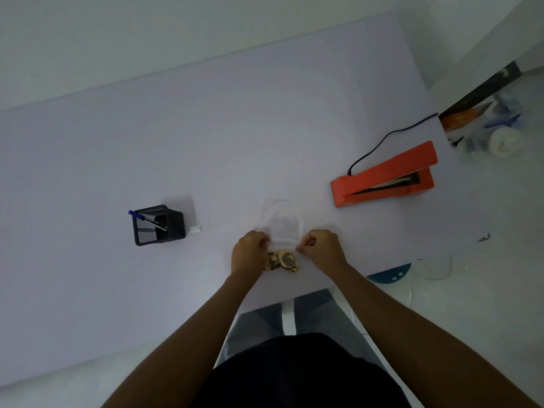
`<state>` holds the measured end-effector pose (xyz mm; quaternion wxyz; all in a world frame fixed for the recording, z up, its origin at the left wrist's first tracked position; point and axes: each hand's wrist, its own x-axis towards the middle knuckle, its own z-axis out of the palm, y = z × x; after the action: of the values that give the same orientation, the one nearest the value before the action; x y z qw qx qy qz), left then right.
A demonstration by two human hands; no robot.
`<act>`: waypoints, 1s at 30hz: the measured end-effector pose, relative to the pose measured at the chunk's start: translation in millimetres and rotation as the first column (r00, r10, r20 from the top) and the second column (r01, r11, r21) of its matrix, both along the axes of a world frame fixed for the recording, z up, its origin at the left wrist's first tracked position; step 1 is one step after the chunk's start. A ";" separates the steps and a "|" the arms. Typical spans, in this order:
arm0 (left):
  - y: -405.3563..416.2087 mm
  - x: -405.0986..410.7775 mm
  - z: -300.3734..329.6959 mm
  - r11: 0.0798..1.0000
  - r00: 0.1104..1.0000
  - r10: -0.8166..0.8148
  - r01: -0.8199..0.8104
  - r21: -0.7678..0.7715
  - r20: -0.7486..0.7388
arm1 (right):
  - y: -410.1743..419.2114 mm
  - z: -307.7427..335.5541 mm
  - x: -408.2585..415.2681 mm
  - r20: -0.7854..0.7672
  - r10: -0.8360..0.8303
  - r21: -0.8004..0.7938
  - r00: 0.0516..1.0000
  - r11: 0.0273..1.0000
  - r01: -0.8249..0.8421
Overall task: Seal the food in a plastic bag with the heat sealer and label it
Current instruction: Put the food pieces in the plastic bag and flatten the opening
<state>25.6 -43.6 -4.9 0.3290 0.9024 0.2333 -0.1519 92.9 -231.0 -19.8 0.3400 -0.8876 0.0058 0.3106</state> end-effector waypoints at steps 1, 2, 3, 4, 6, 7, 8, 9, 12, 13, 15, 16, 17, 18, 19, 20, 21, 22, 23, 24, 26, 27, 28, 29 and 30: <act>-2.2 -0.8 1.0 0.999 1.000 -0.024 0.023 0.025 0.004 | -0.6 -1.1 -0.8 0.000 -0.006 0.002 1.000 1.000 0.006; -4.2 -1.7 1.3 0.998 0.999 -0.049 0.048 0.046 0.012 | -1.1 -2.6 -1.3 -0.002 -0.014 0.002 1.000 1.000 0.014; -6.4 -2.9 1.2 0.992 0.995 -0.101 0.099 0.082 0.020 | -1.8 -3.7 -1.8 -0.002 -0.021 0.000 1.000 1.000 0.021; -8.6 -4.0 -0.7 0.974 0.983 -0.182 0.178 0.138 0.015 | -2.6 -5.1 -2.1 -0.002 -0.024 -0.002 1.000 1.000 0.024; -14.9 -7.3 -3.0 0.904 0.930 -0.356 0.367 0.219 -0.091 | -3.7 -7.9 -2.4 -0.002 -0.024 -0.005 1.000 1.000 0.024; -18.4 -9.0 -3.1 0.868 0.899 -0.408 0.435 0.238 -0.156 | -3.9 -8.5 -2.7 -0.003 -0.022 -0.007 1.000 1.000 0.022; -22.6 -11.2 -1.0 0.856 0.887 -0.422 0.459 0.238 -0.189 | -4.0 -8.9 -3.1 -0.006 -0.020 -0.006 1.000 1.000 0.020; -27.1 -12.7 2.4 0.852 0.885 -0.421 0.461 0.250 -0.198 | -3.9 -8.7 -3.4 -0.008 -0.021 -0.003 1.000 1.000 0.021; -40.4 -17.9 11.3 0.843 0.885 -0.418 0.462 0.275 -0.204 | -3.2 -6.0 -4.1 -0.009 -0.079 0.029 0.997 0.996 0.079; -44.3 -18.8 13.5 0.837 0.880 -0.422 0.470 0.280 -0.218 | -3.0 -4.3 -3.7 -0.012 -0.124 0.058 0.992 0.991 0.124; -50.5 -18.7 16.1 0.838 0.874 -0.406 0.473 0.273 -0.268 | -2.4 0.7 -1.5 -0.054 -0.234 0.133 0.971 0.962 0.239; -53.6 -18.6 17.0 0.834 0.867 -0.404 0.480 0.272 -0.291 | -1.9 4.4 -0.1 -0.101 -0.293 0.180 0.951 0.934 0.307; -57.1 -18.5 16.8 0.829 0.861 -0.405 0.488 0.272 -0.308 | -0.8 7.4 1.9 -0.161 -0.349 0.230 0.923 0.896 0.379; -60.3 -19.0 16.5 0.826 0.854 -0.407 0.496 0.270 -0.324 | 0.3 10.0 4.3 -0.224 -0.393 0.273 0.892 0.853 0.445; -62.9 -19.3 15.8 0.821 0.846 -0.410 0.505 0.266 -0.341 | 2.0 12.0 6.8 -0.283 -0.420 0.307 0.862 0.812 0.496; -64.3 -19.4 15.0 0.816 0.838 -0.414 0.515 0.264 -0.354 | 3.8 13.2 9.1 -0.335 -0.430 0.338 0.839 0.776 0.533; -65.0 -19.4 14.1 0.810 0.831 -0.419 0.524 0.263 -0.366 | 6.1 13.7 11.2 -0.385 -0.424 0.371 0.820 0.742 0.558; -65.5 -19.2 14.2 0.804 0.824 -0.425 0.534 0.264 -0.374 | 8.3 14.1 12.6 -0.431 -0.408 0.400 0.805 0.713 0.575; -66.2 -19.0 15.6 0.798 0.819 -0.429 0.541 0.265 -0.381 | 10.6 14.2 13.7 -0.468 -0.382 0.422 0.797 0.696 0.581; -67.0 -18.6 17.2 0.794 0.816 -0.432 0.546 0.267 -0.384 | 13.1 14.6 14.3 -0.495 -0.348 0.436 0.796 0.694 0.574; -69.3 -17.6 20.0 0.788 0.811 -0.434 0.553 0.271 -0.392 | 18.2 15.2 15.5 -0.533 -0.265 0.450 0.804 0.716 0.534; -70.5 -17.3 20.5 0.788 0.809 -0.433 0.554 0.269 -0.398 | 21.1 14.7 16.5 -0.556 -0.226 0.451 0.800 0.726 0.519; -71.2 -16.7 21.4 0.791 0.809 -0.429 0.551 0.266 -0.401 | 23.7 14.3 17.9 -0.585 -0.193 0.446 0.787 0.735 0.512; -71.7 -16.3 21.4 0.794 0.811 -0.424 0.547 0.266 -0.403 | 26.1 14.0 19.7 -0.613 -0.167 0.433 0.772 0.746 0.505; -71.9 -16.0 21.6 0.794 0.811 -0.422 0.546 0.268 -0.404 | 27.8 13.5 21.8 -0.631 -0.144 0.422 0.762 0.761 0.493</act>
<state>9.6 -115.5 16.7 0.0584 0.9395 0.0661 -0.3311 114.7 -203.2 -6.3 0.6193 -0.5975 0.1722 0.4794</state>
